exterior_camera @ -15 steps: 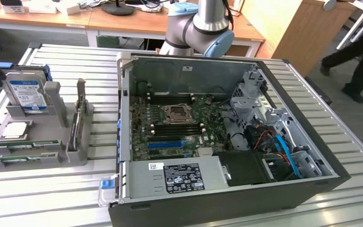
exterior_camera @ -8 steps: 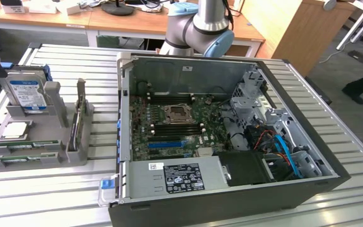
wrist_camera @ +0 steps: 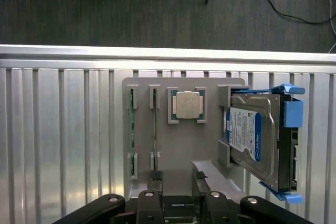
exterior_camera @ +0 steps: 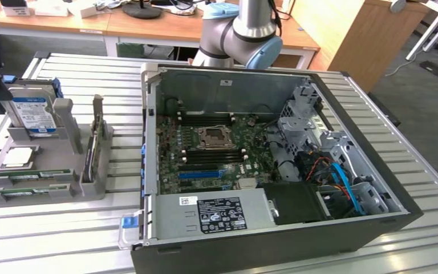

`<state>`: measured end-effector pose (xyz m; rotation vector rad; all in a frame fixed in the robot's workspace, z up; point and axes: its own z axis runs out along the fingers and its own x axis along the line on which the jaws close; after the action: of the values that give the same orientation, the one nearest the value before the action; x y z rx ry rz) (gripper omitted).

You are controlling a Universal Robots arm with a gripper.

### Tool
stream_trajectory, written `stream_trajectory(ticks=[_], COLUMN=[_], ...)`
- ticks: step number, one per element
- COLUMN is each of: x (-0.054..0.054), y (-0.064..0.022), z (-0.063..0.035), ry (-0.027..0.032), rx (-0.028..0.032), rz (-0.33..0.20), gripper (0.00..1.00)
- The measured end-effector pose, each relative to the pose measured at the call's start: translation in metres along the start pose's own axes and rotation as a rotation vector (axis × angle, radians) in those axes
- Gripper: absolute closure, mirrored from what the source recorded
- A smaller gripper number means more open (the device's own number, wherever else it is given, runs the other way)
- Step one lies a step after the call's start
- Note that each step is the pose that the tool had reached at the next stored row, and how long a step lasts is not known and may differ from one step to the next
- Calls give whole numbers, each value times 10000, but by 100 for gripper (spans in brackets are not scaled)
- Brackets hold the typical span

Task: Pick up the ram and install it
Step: 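Pick up the ram and move it above insertion slot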

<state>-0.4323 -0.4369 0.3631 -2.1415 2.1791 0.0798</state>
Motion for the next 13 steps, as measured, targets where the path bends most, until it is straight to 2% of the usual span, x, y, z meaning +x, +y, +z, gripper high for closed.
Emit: stream_trajectory(ticks=[6, 13], x=[11, 11], y=[2, -2], z=[108, 110], ry=[-1, -1], rx=[2, -9], rz=[0, 0], gripper=[64, 64])
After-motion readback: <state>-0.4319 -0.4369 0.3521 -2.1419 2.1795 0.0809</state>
